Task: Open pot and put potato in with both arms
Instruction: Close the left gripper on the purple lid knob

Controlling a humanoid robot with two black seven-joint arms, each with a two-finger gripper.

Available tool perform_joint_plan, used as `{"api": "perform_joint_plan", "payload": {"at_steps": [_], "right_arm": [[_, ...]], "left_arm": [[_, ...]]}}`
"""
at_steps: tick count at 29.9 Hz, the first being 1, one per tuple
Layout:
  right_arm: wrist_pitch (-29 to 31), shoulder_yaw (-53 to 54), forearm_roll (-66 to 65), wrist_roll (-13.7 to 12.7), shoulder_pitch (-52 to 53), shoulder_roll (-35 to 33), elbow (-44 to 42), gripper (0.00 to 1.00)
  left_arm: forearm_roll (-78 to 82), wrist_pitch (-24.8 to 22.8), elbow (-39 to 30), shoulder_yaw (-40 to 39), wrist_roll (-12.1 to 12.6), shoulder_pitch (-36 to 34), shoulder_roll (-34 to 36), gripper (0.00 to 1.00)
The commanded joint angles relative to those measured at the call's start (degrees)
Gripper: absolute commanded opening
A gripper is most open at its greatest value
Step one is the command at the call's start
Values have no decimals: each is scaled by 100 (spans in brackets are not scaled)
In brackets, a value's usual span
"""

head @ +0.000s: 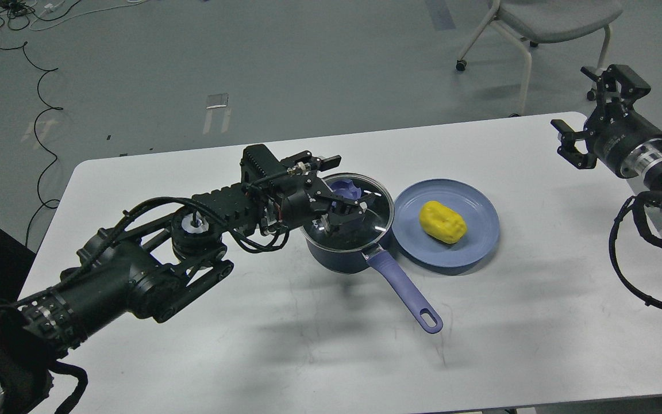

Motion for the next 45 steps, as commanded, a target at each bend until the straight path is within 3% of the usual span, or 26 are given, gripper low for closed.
{"api": "perform_joint_plan", "payload": {"at_steps": [1,45], "right_arm": [[21,-13,0,0,8,3,-54,100],[38,-57,-9,9,-62,29,-283,100]], "left_arm": [[3,2,-1,0,0,40,11,98],[-269,2,289,175,27,32,-68,97]]}}
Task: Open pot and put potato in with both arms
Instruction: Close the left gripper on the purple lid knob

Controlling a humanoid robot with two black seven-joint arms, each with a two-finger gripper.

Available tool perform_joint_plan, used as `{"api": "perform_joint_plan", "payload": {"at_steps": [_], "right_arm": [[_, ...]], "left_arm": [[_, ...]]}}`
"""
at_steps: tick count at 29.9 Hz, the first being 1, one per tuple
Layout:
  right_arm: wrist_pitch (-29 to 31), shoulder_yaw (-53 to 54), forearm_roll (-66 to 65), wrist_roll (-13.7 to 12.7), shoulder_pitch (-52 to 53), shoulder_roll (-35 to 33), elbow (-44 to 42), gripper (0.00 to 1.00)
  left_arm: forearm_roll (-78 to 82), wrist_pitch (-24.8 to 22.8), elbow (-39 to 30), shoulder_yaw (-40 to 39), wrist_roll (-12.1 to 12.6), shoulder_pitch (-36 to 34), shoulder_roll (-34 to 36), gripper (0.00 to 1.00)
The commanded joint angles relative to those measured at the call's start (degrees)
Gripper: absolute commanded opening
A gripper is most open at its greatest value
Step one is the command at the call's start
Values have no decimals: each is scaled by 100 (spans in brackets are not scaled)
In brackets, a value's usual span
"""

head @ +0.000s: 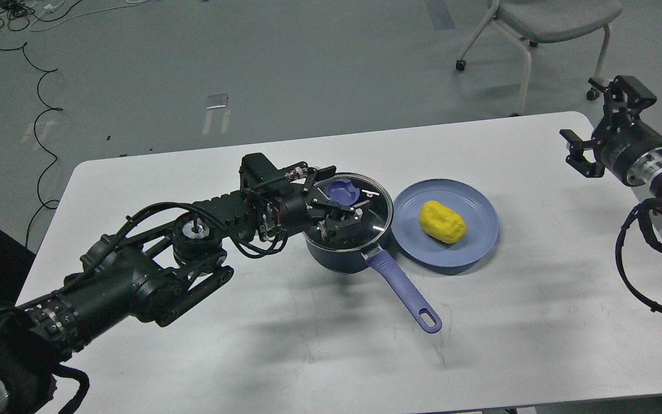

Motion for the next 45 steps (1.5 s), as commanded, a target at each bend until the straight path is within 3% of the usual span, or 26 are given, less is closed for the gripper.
{"api": "perform_joint_plan", "payload": {"at_steps": [1,9,28,29,32,35,45], "right_arm": [[8,0,0,0,0,28,-59,100],[8,-9,0,0,-26,37,-86,100],[8,-9,0,9,-96,64,-279,100],[8,-9,0,9,-105,64,-288,100],[8,0,0,9,-114,64,-297,100],[-1,0,0,9,-114,64,-297,100],[-18,0,0,9,-114,107,-350,100]], "left_arm": [[5,0,4,24,0,3,-1,97],[14,9,39,42,-9,12,8,84],[14,0,101,51,-9,47,34,85],[14,0,101,51,-9,47,26,82],[14,0,101,51,-9,47,34,63],[14,0,101,51,-9,47,52,53],[-109,-9,31,33,-27,-5,131,49]]}}
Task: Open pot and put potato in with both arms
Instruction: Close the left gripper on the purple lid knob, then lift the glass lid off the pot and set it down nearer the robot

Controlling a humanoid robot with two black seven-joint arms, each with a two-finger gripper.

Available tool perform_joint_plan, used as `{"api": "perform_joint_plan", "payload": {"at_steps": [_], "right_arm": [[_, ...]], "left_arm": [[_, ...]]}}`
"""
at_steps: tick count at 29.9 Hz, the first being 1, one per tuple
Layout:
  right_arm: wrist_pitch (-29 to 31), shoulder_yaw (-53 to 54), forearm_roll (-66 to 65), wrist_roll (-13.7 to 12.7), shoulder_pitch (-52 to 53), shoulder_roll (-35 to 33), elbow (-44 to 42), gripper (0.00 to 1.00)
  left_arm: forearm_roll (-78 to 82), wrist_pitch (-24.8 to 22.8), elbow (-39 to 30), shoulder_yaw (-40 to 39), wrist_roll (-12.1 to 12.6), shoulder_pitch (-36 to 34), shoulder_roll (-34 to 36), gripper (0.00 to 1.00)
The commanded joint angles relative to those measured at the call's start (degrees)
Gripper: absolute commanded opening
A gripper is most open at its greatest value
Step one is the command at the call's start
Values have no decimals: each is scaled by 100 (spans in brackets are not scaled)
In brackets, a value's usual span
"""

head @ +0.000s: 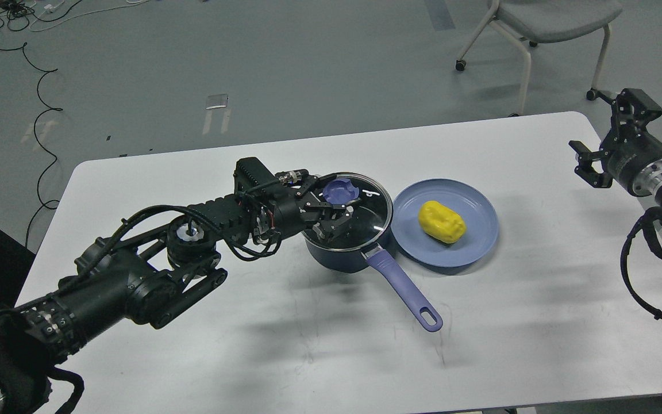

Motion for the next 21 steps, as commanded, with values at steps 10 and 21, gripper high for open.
{"api": "perform_joint_plan", "payload": {"at_steps": [10,21], "right_arm": [[-18,1,0,-1,35,19,0,100],[-44,1,-8,-1,70,150,0,100]], "left_arm": [[-567,-42,-384,-10,-19,-458,601,49],[-656,230,-429,60,-45,-160,1797,49]]}}
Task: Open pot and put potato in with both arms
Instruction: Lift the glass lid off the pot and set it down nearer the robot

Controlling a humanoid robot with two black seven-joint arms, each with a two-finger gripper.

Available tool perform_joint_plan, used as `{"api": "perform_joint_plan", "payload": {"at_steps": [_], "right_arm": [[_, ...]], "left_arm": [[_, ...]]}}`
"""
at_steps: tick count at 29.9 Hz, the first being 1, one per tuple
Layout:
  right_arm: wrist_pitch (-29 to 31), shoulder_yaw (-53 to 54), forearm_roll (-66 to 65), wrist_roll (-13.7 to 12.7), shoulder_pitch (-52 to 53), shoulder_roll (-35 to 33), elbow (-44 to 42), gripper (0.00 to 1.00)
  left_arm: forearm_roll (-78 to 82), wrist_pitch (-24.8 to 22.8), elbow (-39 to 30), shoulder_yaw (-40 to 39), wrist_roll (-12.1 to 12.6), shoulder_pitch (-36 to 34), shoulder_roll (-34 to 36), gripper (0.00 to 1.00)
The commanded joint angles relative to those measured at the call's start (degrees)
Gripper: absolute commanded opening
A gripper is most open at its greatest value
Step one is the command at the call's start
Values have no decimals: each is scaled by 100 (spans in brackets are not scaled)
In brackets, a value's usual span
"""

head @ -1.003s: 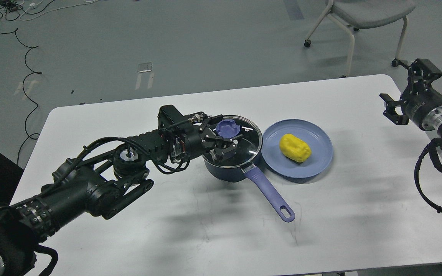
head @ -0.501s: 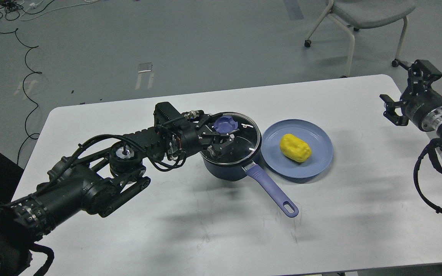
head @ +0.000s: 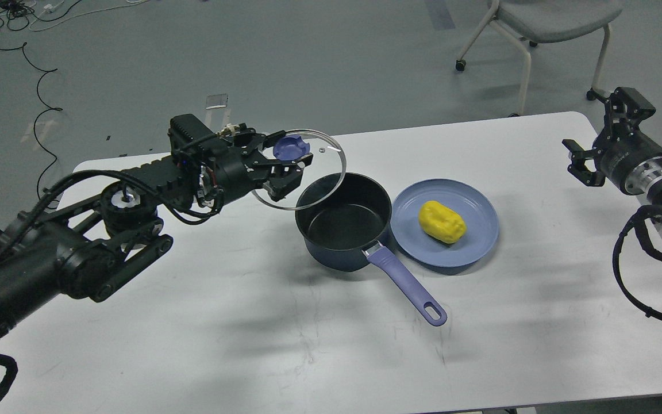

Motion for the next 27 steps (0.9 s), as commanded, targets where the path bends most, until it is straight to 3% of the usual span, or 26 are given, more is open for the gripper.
{"api": "perform_joint_plan", "payload": {"at_steps": [1,4,11,27], "right_arm": [[-1,-1,-9,0,8,40,-5,100],[-9,-1,-17,0,8,40,-5,100],[-9,-9,-26,0,8,58,-5,100],[-9,-18,-44,0,17,76,4,100]], "left_arm": [[-1,278,-3,29,-102,303,402,49],[-9,506,23,55,-384,715,710,49],[-9,1008,111,64,-402,1393,808,49],[-36,1852,1034,389,-411,1886,544,51]]}}
